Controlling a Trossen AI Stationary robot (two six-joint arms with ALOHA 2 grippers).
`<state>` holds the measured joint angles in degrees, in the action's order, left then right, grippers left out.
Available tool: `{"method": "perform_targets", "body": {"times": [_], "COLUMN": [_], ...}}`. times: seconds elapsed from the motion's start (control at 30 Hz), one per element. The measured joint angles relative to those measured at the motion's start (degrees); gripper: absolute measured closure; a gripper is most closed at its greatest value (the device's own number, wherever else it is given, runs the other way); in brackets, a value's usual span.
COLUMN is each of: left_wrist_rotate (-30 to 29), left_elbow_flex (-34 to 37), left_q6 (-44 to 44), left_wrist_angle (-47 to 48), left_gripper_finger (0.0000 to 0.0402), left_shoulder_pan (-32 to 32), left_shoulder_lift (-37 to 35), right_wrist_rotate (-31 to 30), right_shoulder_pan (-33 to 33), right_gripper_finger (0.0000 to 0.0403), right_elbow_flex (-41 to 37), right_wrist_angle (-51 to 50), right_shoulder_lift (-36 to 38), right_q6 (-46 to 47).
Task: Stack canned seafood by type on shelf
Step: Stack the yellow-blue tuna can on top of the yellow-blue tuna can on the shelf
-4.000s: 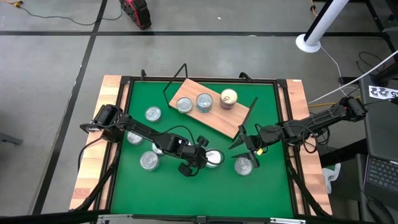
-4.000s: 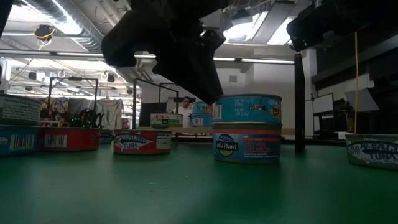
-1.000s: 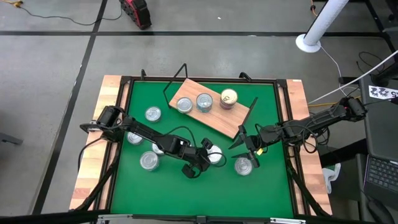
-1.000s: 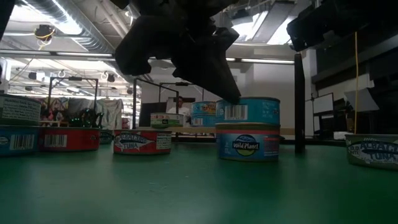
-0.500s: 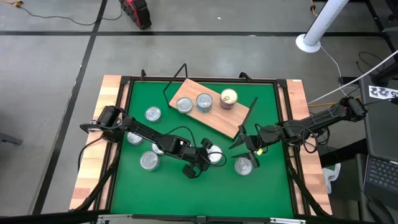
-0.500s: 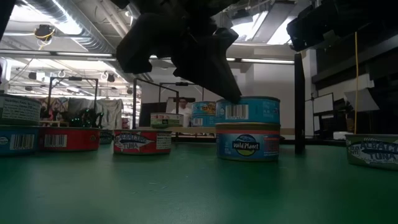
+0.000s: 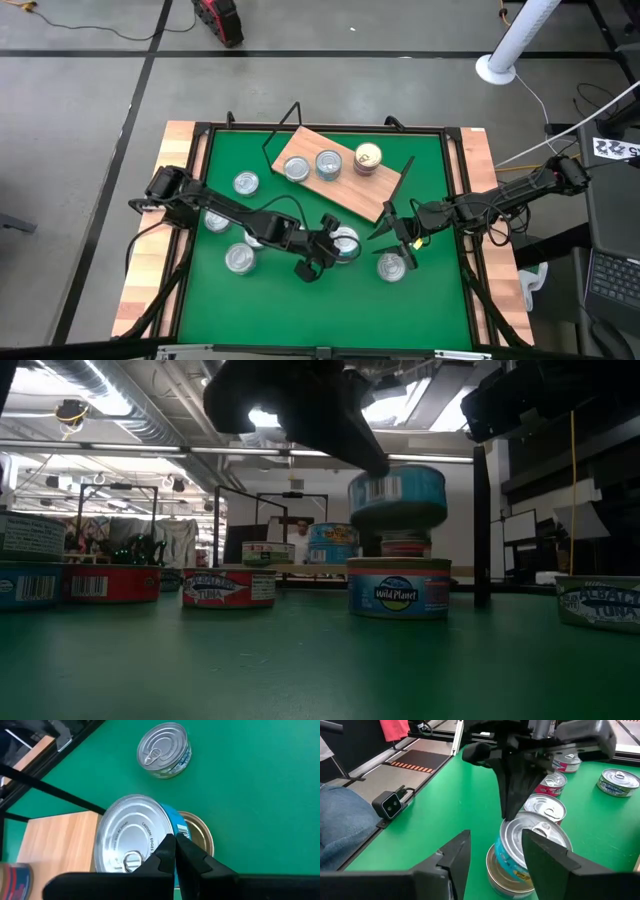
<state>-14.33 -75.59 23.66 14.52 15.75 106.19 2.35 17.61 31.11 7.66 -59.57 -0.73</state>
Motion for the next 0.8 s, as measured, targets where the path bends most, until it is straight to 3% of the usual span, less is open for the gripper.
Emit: {"method": "perform_targets", "body": {"times": [0.33,0.8], "left_wrist_rotate": [-0.3,-3.0], "left_elbow_flex": [0.0,0.0], "left_q6": [0.6,2.2], "left_wrist_angle": [0.1,3.4], "left_gripper_finger": [0.0401,0.0401], "left_shoulder_pan": [-1.8,-6.5], "left_shoulder_lift": [-0.5,-7.9], "right_wrist_rotate": [0.0,0.0], "right_shoulder_pan": [0.0,0.0], "right_gripper_finger": [0.0226,0.0226], "right_elbow_flex": [0.0,0.0], "right_wrist_angle": [2.7,3.0], "right_shoulder_lift": [0.0,0.1], "right_q6": [0.0,0.0]}}
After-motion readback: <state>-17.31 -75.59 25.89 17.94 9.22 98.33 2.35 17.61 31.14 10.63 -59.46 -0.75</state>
